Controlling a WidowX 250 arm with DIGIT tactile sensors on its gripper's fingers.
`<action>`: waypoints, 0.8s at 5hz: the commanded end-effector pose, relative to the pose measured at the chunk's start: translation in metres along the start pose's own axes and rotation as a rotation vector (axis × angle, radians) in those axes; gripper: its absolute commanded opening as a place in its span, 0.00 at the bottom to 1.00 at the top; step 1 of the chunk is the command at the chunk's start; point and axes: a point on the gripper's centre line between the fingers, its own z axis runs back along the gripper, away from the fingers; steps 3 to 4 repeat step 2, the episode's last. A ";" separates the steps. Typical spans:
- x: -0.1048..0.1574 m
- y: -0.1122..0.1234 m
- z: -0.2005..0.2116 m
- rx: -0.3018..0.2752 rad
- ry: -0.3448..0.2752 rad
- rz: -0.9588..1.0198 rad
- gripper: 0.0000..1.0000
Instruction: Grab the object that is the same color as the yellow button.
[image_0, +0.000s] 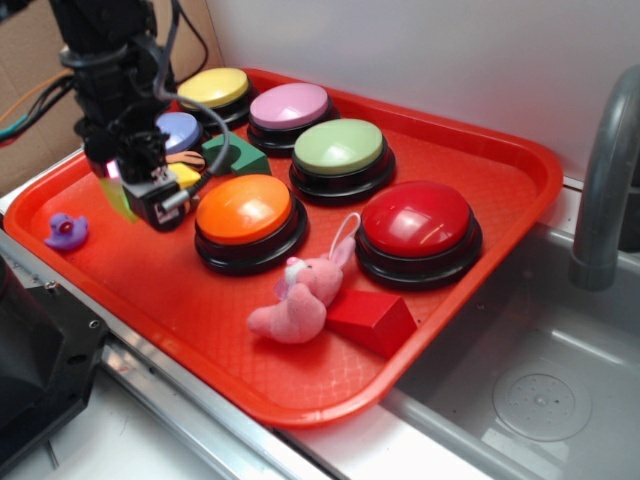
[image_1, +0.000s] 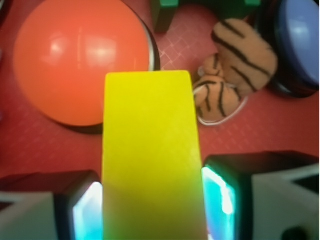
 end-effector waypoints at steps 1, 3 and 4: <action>0.021 -0.054 0.081 -0.030 -0.139 -0.089 0.00; 0.026 -0.060 0.083 -0.024 -0.135 -0.100 0.00; 0.026 -0.060 0.083 -0.024 -0.135 -0.100 0.00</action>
